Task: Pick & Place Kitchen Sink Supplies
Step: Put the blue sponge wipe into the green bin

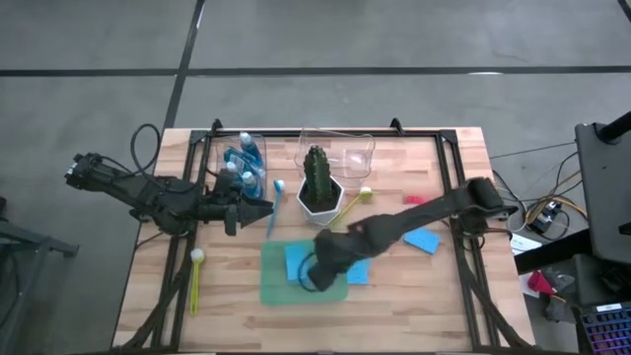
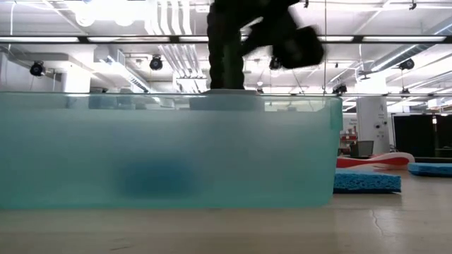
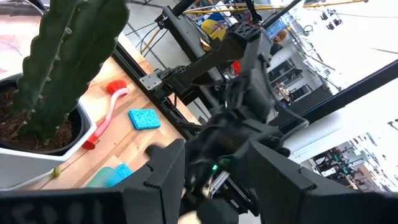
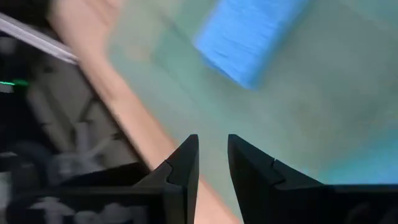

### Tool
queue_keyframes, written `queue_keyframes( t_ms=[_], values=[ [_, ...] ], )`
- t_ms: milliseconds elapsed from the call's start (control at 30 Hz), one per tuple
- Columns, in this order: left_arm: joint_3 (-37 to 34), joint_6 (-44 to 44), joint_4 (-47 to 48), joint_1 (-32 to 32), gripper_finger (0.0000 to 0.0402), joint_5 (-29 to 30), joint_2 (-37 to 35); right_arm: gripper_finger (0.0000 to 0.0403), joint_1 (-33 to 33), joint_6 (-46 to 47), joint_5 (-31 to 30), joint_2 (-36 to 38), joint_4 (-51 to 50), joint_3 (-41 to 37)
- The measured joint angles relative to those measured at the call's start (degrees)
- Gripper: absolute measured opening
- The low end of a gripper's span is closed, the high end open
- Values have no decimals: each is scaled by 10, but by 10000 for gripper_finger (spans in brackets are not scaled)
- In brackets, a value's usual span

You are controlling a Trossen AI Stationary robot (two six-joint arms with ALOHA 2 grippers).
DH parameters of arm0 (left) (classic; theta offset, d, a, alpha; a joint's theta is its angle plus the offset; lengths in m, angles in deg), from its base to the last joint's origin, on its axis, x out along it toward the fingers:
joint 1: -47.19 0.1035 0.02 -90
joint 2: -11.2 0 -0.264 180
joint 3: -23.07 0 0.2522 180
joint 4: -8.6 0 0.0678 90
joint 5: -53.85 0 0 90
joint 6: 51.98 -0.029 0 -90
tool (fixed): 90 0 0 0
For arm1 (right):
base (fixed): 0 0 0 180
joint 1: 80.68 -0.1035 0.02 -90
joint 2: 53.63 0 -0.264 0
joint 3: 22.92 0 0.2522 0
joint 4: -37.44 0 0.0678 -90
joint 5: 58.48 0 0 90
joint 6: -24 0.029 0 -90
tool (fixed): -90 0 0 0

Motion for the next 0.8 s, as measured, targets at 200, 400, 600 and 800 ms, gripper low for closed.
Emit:
queue_keyframes(
  t_ms=[200, 400, 600, 800],
  values=[
    [0, 4, 0, 0, 167, 0, 0, 102, -28, 52, -52, 63, -136, -33],
    [0, 4, 0, 0, 167, 0, 0, 162, -42, 141, -60, 122, -141, -141],
    [0, 4, 0, 0, 167, 0, 0, 209, -49, 233, -60, 167, -55, -277],
    [0, 4, 0, 0, 167, 0, 0, 204, -48, 292, -89, 180, 94, -375]
  ],
)
